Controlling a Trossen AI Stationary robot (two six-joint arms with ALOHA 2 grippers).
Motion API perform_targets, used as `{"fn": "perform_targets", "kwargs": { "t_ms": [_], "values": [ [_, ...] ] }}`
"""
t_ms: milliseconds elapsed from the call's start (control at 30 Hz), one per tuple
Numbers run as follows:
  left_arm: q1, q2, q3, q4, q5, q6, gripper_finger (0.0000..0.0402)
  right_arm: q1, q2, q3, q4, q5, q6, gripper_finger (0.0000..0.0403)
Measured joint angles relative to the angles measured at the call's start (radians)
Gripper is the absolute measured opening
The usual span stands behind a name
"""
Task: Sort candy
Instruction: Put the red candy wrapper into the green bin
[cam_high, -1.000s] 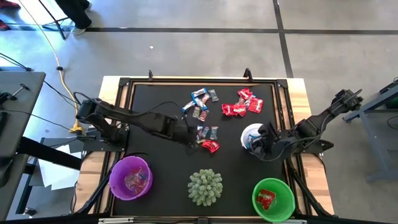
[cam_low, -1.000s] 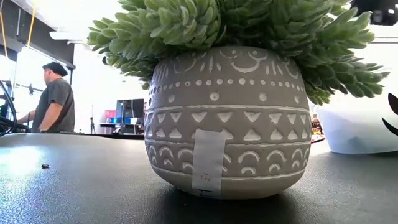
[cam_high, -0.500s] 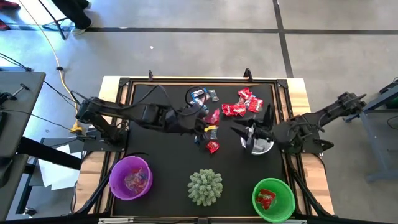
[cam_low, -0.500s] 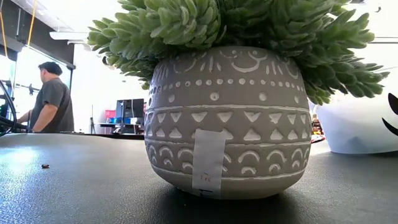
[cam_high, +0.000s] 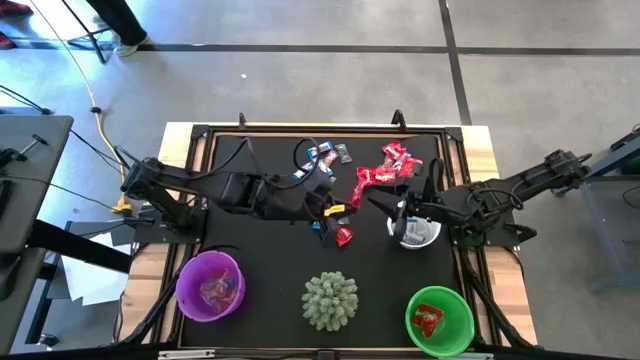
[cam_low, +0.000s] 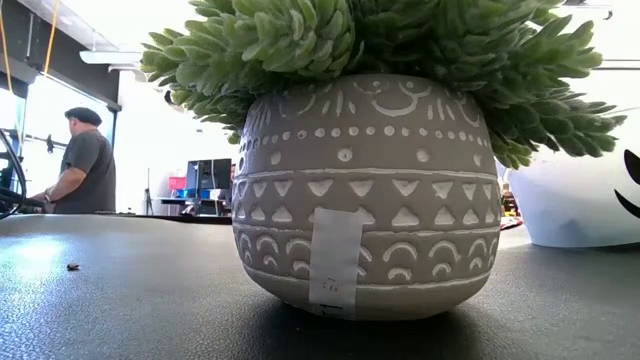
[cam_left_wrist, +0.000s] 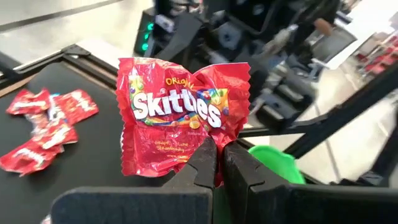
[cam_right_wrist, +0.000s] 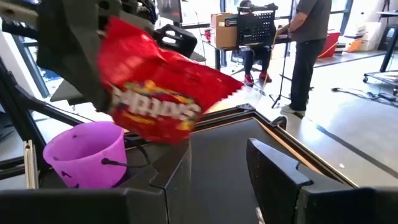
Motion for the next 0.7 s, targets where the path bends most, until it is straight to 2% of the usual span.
{"fn": "perform_targets", "kwargs": {
  "t_ms": [233, 433, 700],
  "values": [
    [-0.034, -0.021, 0.0, 0.062, -0.003, -0.02, 0.0, 0.0, 0.0, 0.0, 0.0, 0.007, -0.005, 0.0149],
    [-0.074, -0.057, 0.0, 0.127, -0.049, -0.005, 0.0, 0.0, 0.0, 0.0, 0.04, 0.034, -0.033, 0.0149],
    [-0.138, -0.076, 0.0, 0.246, -0.267, 0.085, 0.0, -0.002, 0.007, 0.0, 0.224, 0.135, -0.133, 0.0149]
  ]
}}
